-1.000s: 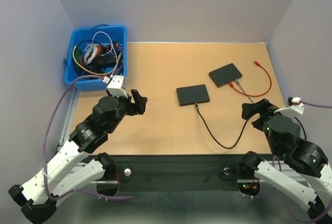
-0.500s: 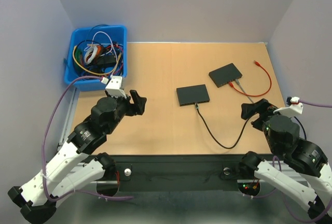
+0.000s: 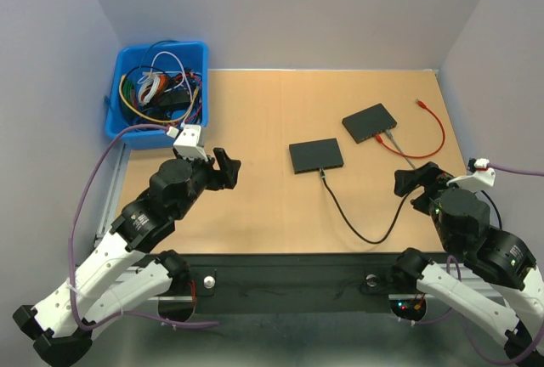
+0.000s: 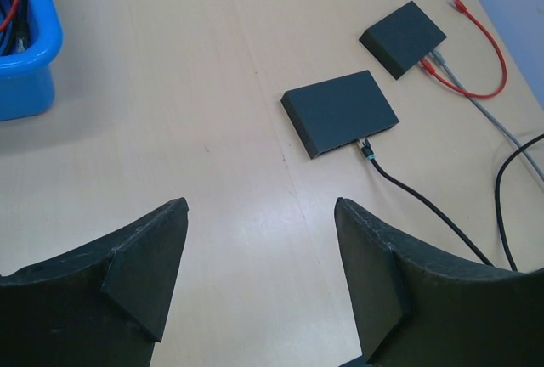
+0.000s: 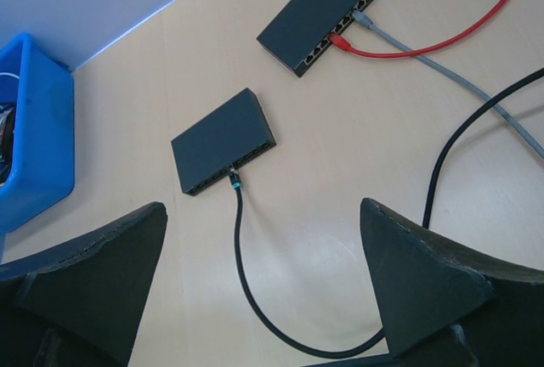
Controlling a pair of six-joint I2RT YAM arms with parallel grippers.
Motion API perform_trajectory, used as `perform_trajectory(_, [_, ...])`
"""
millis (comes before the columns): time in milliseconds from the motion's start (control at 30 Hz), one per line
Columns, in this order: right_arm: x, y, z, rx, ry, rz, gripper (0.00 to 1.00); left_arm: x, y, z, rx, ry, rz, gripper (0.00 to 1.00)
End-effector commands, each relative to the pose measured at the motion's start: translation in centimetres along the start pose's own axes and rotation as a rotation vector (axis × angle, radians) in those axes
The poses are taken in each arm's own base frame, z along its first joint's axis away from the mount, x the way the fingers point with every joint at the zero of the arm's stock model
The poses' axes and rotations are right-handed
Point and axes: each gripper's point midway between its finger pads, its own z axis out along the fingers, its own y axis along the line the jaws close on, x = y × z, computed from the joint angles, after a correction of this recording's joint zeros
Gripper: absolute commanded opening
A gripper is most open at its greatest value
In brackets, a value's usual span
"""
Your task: Insert the plug into the switch port
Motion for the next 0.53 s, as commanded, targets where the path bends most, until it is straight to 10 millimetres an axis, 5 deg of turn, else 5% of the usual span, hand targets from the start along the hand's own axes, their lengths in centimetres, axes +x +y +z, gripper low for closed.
perform_trajectory(0, [-0.4, 0.7, 0.2, -0.020, -0.017, 0.011, 1.00, -0.8, -0.4, -0.1, 0.024, -0.033, 0.008, 0.81])
perform_trajectory(400, [-0.4, 0.8, 0.2, -0.023, -0.015, 0.011, 1.00, -1.5, -1.0, -0.8, 0.069, -0.060, 0.026, 0.79])
perform_trajectory(500, [-0.3, 0.8, 0.2, -0.024, -0.015, 0.011, 1.00, -2.1, 0.4, -0.8, -0.022, -0.072, -0.003, 0.81])
